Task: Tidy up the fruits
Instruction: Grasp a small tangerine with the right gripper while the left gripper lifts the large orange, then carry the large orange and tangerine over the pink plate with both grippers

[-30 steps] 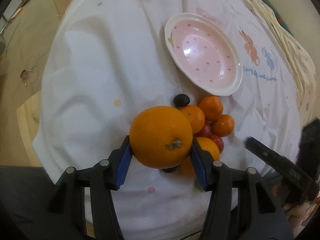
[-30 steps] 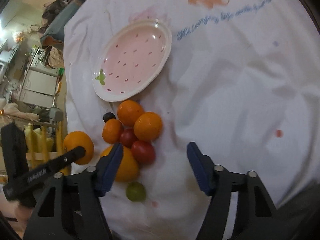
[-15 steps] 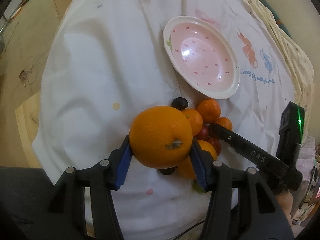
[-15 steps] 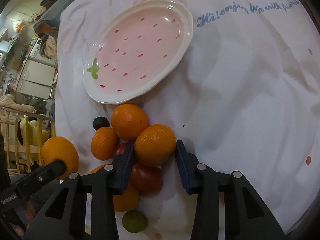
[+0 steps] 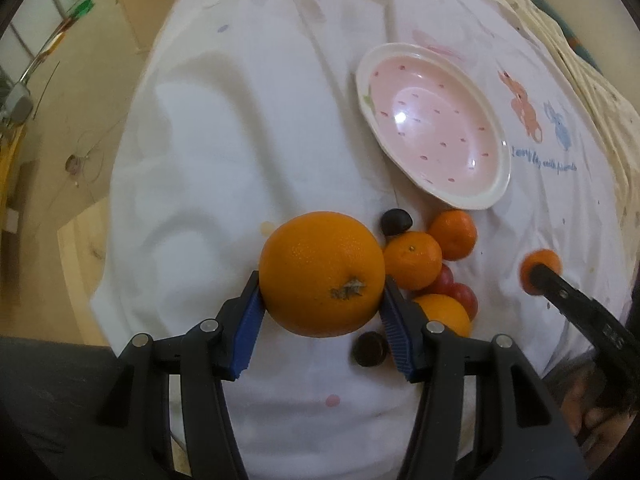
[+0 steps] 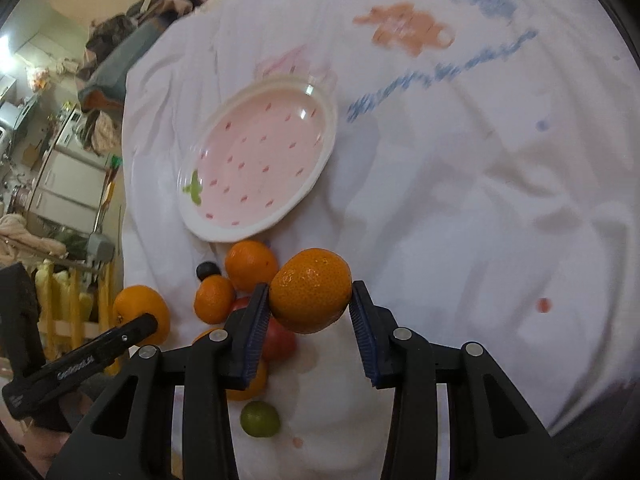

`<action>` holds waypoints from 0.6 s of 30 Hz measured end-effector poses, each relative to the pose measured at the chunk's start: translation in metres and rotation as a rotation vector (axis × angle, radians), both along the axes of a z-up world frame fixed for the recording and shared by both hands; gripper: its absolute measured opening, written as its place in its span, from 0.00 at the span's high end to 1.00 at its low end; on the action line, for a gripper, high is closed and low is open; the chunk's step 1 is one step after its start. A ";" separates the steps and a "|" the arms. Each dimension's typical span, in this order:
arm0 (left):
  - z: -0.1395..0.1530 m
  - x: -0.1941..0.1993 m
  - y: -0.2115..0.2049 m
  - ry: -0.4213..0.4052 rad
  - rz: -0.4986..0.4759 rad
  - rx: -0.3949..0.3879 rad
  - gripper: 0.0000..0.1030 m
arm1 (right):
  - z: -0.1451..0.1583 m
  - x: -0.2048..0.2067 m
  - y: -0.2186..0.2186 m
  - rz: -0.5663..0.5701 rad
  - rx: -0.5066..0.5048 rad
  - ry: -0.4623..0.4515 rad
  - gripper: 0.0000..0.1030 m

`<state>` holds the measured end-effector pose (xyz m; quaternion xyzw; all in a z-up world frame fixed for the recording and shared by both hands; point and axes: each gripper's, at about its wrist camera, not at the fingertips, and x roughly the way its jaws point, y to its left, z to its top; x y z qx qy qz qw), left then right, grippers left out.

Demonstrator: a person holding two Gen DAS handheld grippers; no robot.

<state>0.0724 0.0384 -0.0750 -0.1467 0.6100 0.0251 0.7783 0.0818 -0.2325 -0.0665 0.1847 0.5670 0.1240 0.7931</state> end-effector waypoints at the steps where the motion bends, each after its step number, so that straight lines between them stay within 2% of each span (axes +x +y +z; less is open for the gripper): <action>1: 0.001 0.000 0.000 -0.006 0.002 0.001 0.50 | 0.004 0.000 -0.003 -0.009 0.009 -0.008 0.59; 4: 0.007 -0.002 -0.003 -0.031 -0.011 0.017 0.50 | 0.014 -0.005 -0.012 -0.033 0.029 -0.035 0.59; 10: 0.023 0.012 -0.019 -0.009 -0.070 -0.007 0.50 | 0.041 0.009 -0.025 -0.080 0.108 -0.068 0.59; 13: 0.040 0.026 -0.029 -0.047 -0.100 0.016 0.50 | 0.058 0.025 -0.020 -0.055 0.095 -0.114 0.59; 18: 0.062 0.056 -0.033 -0.088 -0.128 0.024 0.50 | 0.069 0.057 -0.018 -0.034 0.080 -0.142 0.59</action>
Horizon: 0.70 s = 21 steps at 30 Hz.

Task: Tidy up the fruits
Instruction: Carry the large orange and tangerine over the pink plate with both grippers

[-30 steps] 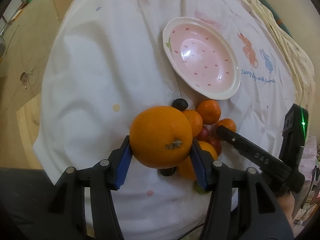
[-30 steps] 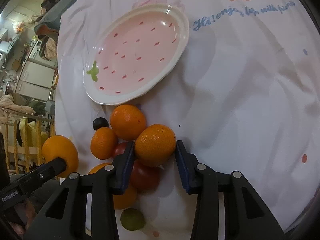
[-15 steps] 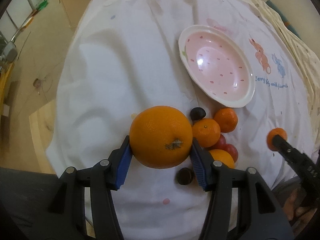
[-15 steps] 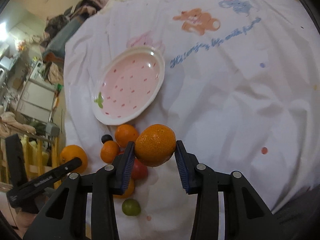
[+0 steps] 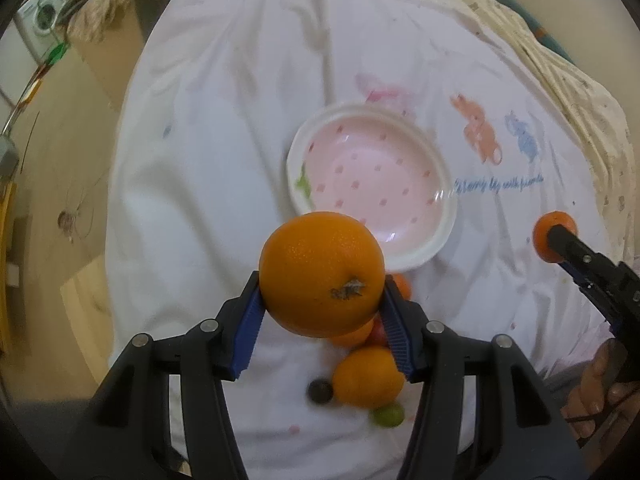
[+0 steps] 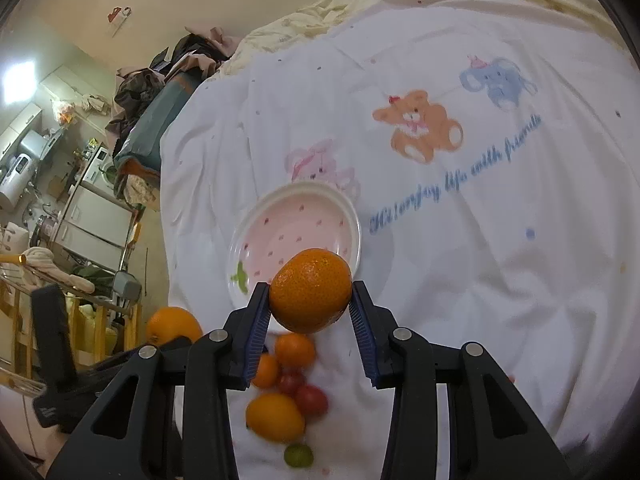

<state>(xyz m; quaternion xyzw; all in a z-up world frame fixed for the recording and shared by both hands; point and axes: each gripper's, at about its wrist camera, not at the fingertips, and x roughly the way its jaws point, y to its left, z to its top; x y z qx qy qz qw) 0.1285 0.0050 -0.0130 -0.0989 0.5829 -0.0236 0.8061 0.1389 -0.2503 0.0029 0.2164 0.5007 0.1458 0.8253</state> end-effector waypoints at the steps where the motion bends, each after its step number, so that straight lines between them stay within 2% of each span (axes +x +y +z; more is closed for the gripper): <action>1: 0.003 0.005 -0.001 -0.007 -0.006 0.002 0.50 | 0.001 0.005 0.000 0.004 -0.004 -0.001 0.59; 6: 0.005 0.036 -0.002 -0.017 -0.025 0.010 0.50 | -0.001 0.035 0.006 0.028 -0.038 -0.006 0.59; 10: -0.003 0.057 -0.006 -0.006 -0.037 0.022 0.50 | -0.011 0.062 0.011 0.054 -0.058 0.010 0.59; 16: -0.033 0.086 -0.010 0.049 -0.053 0.031 0.50 | -0.043 0.098 0.019 0.086 -0.033 0.093 0.59; 21: -0.060 0.105 -0.010 0.099 -0.055 0.007 0.50 | -0.070 0.120 0.032 0.120 -0.011 0.159 0.59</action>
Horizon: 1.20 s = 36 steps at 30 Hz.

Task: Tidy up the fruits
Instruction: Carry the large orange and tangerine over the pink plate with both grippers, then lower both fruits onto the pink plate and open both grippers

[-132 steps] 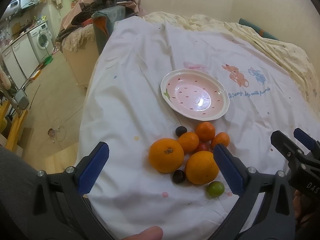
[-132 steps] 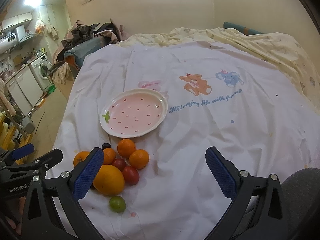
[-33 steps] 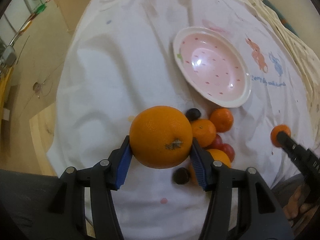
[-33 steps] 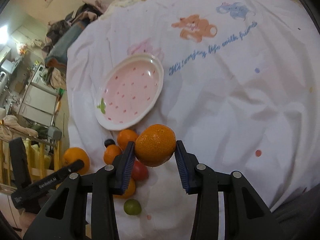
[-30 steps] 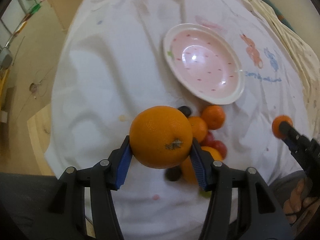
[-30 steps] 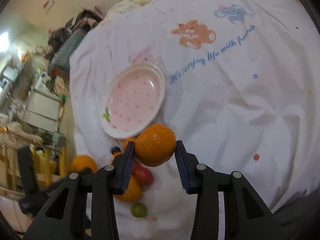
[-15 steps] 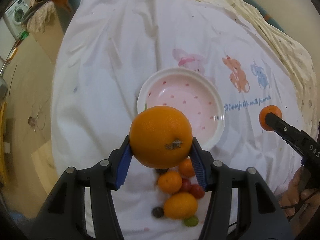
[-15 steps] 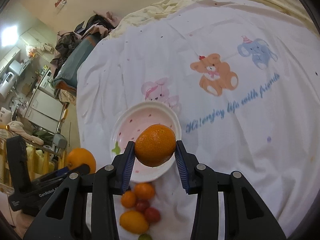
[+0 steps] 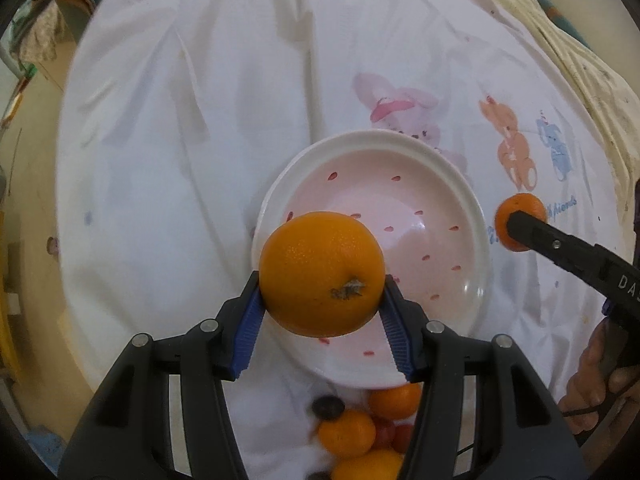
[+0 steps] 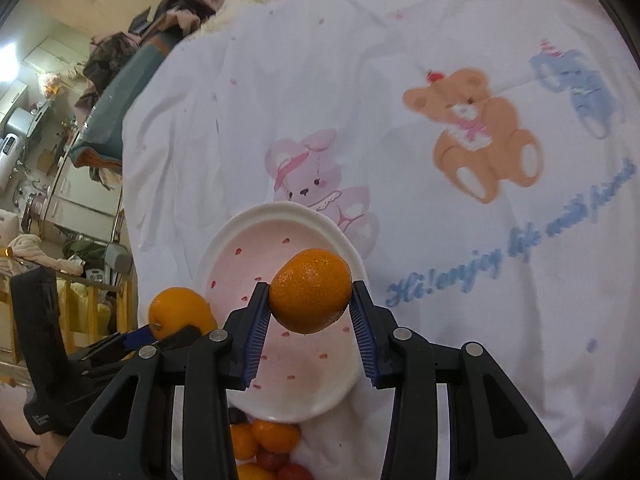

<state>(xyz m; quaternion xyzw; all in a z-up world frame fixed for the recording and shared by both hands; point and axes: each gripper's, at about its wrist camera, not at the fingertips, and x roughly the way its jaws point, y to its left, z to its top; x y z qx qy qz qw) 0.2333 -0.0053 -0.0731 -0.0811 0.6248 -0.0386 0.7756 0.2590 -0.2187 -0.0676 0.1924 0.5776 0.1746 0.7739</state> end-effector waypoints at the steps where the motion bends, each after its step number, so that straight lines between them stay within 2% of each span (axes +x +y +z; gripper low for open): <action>1: -0.005 0.004 -0.001 0.005 -0.005 -0.008 0.50 | -0.006 0.005 0.003 0.009 0.005 0.014 0.59; 7: -0.019 0.021 -0.004 0.007 -0.023 -0.044 0.50 | -0.037 0.028 0.017 0.023 0.069 0.117 0.59; 10: -0.025 0.029 -0.005 0.017 -0.017 -0.096 0.50 | -0.049 0.039 0.026 0.035 0.098 0.144 0.59; 14: -0.034 0.036 -0.006 0.033 -0.018 -0.110 0.49 | -0.065 0.049 0.029 0.006 0.158 0.197 0.58; 21: -0.037 0.042 -0.004 0.038 0.017 -0.152 0.48 | -0.065 0.055 0.028 0.000 0.190 0.202 0.57; 26: -0.038 0.044 -0.012 0.040 0.006 -0.129 0.46 | -0.064 0.055 0.026 0.005 0.186 0.199 0.56; 30: -0.039 0.044 -0.017 0.046 -0.017 -0.118 0.45 | -0.060 0.055 0.025 0.000 0.186 0.186 0.51; 36: -0.038 0.041 -0.013 0.046 -0.005 -0.115 0.44 | -0.054 0.055 0.023 -0.002 0.166 0.167 0.50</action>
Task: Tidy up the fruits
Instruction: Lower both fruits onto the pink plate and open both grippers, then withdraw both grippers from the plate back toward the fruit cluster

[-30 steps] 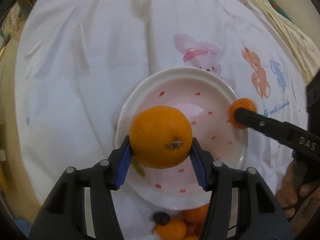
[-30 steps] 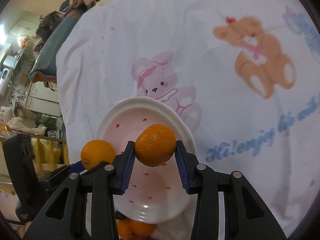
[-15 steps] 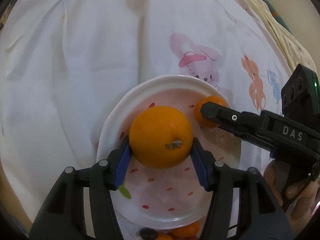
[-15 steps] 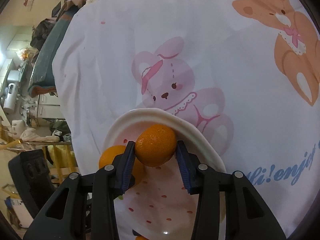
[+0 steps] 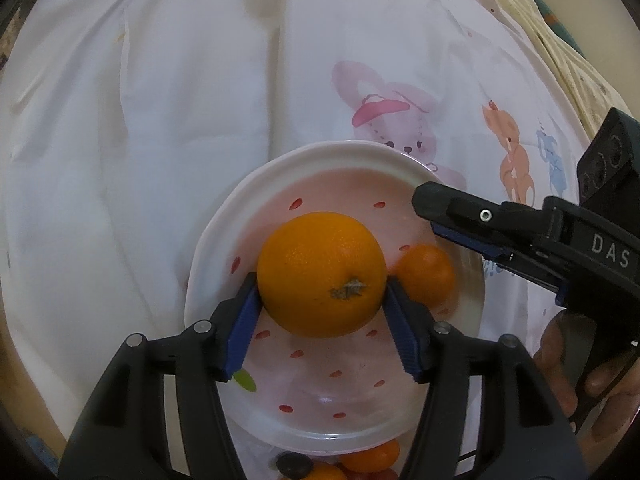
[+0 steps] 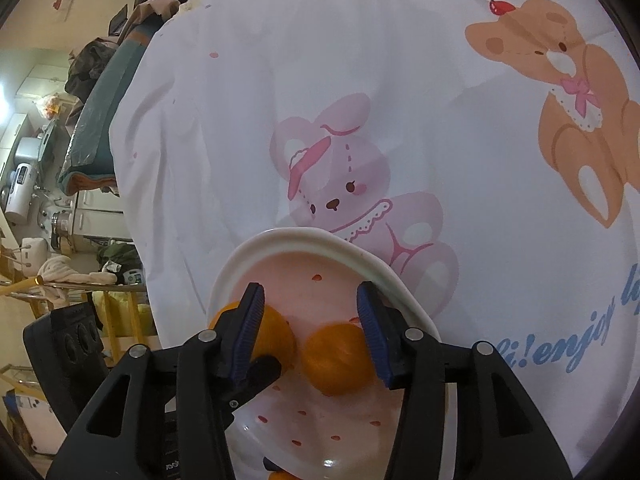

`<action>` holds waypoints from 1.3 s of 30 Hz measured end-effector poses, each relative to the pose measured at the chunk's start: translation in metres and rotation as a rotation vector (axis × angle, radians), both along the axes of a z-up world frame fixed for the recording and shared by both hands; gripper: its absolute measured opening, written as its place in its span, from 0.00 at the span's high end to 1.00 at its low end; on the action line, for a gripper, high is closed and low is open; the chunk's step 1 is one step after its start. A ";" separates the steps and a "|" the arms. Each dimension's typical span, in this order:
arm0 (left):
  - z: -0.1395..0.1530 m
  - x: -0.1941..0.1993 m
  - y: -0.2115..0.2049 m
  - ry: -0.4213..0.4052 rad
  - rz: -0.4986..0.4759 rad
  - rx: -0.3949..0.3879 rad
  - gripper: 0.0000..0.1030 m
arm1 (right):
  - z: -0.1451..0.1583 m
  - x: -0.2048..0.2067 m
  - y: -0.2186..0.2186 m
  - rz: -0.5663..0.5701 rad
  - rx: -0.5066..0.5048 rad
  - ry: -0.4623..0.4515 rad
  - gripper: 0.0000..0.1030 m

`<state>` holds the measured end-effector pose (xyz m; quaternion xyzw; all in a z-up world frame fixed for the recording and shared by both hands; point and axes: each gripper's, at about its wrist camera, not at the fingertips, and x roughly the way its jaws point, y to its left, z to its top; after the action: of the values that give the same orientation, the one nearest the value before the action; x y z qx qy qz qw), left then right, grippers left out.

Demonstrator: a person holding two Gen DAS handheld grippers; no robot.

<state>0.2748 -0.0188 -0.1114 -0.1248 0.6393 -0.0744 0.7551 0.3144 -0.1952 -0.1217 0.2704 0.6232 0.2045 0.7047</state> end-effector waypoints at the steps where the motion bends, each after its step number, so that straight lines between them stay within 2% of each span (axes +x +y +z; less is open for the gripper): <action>1: 0.000 0.000 -0.001 -0.001 0.000 0.004 0.44 | 0.001 0.000 0.000 -0.003 0.000 0.000 0.50; 2: 0.001 -0.002 0.000 -0.001 -0.001 0.007 0.44 | 0.002 0.000 -0.001 -0.006 0.000 -0.002 0.50; 4: 0.002 -0.003 0.000 -0.006 -0.008 0.001 0.37 | 0.005 0.000 -0.005 -0.015 -0.005 -0.010 0.50; 6: 0.007 -0.005 -0.003 -0.028 -0.018 0.004 0.21 | 0.008 -0.001 -0.008 -0.026 -0.007 -0.020 0.50; 7: 0.011 -0.007 -0.003 -0.046 -0.020 0.016 0.20 | 0.010 -0.004 -0.011 -0.032 -0.012 -0.025 0.50; 11: 0.025 -0.013 -0.002 -0.086 0.003 0.030 0.19 | 0.021 -0.013 -0.018 -0.030 -0.028 -0.047 0.49; 14: 0.032 -0.020 0.002 -0.096 0.029 0.026 0.19 | 0.034 -0.023 -0.026 -0.048 -0.039 -0.073 0.40; 21: 0.058 -0.041 0.007 -0.149 0.050 0.043 0.19 | 0.065 -0.050 -0.041 -0.061 -0.068 -0.148 0.35; 29: 0.088 -0.077 0.020 -0.191 0.087 0.035 0.19 | 0.082 -0.092 -0.051 -0.081 -0.064 -0.165 0.34; 33: 0.081 -0.102 0.030 -0.143 0.110 0.040 0.19 | 0.089 -0.113 -0.053 -0.085 -0.067 -0.169 0.34; 39: 0.051 -0.134 0.037 -0.035 0.175 0.010 0.22 | 0.087 -0.147 -0.061 -0.119 -0.046 -0.133 0.33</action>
<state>0.1410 0.0183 -0.0600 -0.1753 0.6128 -0.0071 0.7705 0.1671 -0.2558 -0.0344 0.2765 0.5624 0.1655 0.7615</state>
